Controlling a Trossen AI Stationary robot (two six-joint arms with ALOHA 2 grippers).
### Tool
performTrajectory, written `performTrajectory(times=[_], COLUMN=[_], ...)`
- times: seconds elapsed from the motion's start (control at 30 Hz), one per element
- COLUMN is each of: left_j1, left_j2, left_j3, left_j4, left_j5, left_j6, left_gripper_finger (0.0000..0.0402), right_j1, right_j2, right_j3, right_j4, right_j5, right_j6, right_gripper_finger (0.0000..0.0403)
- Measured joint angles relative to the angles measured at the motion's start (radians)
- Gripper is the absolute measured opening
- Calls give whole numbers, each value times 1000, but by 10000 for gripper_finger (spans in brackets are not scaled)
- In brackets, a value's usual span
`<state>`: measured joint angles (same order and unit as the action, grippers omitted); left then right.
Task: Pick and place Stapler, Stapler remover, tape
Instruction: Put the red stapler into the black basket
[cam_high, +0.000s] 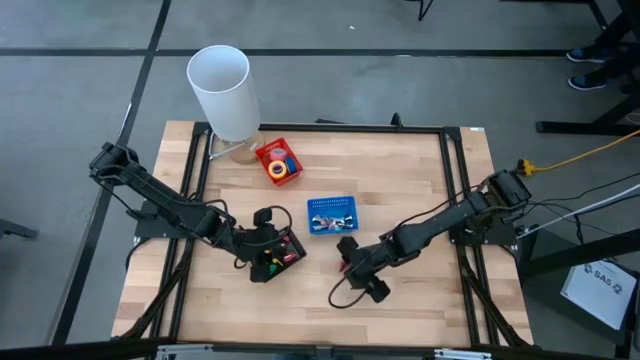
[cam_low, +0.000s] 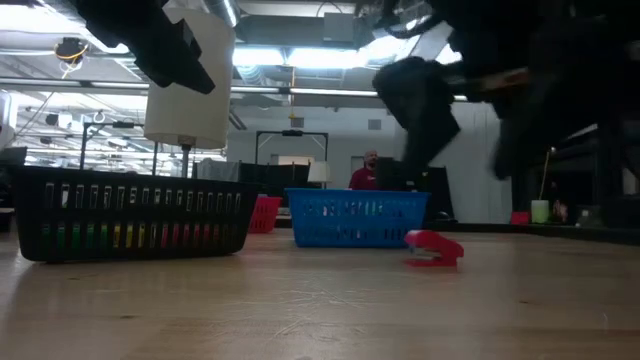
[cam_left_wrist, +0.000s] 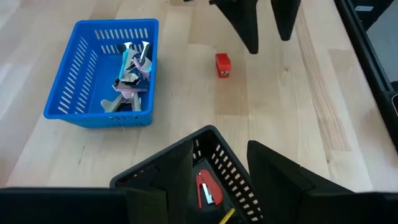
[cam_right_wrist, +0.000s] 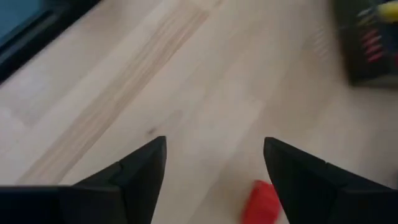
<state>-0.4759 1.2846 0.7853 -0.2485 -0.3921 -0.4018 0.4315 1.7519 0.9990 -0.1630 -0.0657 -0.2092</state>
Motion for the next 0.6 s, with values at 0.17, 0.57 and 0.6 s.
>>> performTrajectory(times=[0.17, 0.57, 0.6], left_j1=[0, 0, 0], left_j2=[0, 0, 0], left_j3=[0, 0, 0], left_j4=[8, 7, 7], left_j5=[-8, -8, -8], left_j6=[0, 4, 4], left_gripper_finger=[147, 146, 145], right_j1=[-5, -23, -23], right_j2=[5, 34, 44], right_j3=[10, -72, -74], right_j4=[14, 90, 92], right_j5=[141, 197, 197], right_j6=[73, 260, 270], right_gripper_finger=[273, 272, 270])
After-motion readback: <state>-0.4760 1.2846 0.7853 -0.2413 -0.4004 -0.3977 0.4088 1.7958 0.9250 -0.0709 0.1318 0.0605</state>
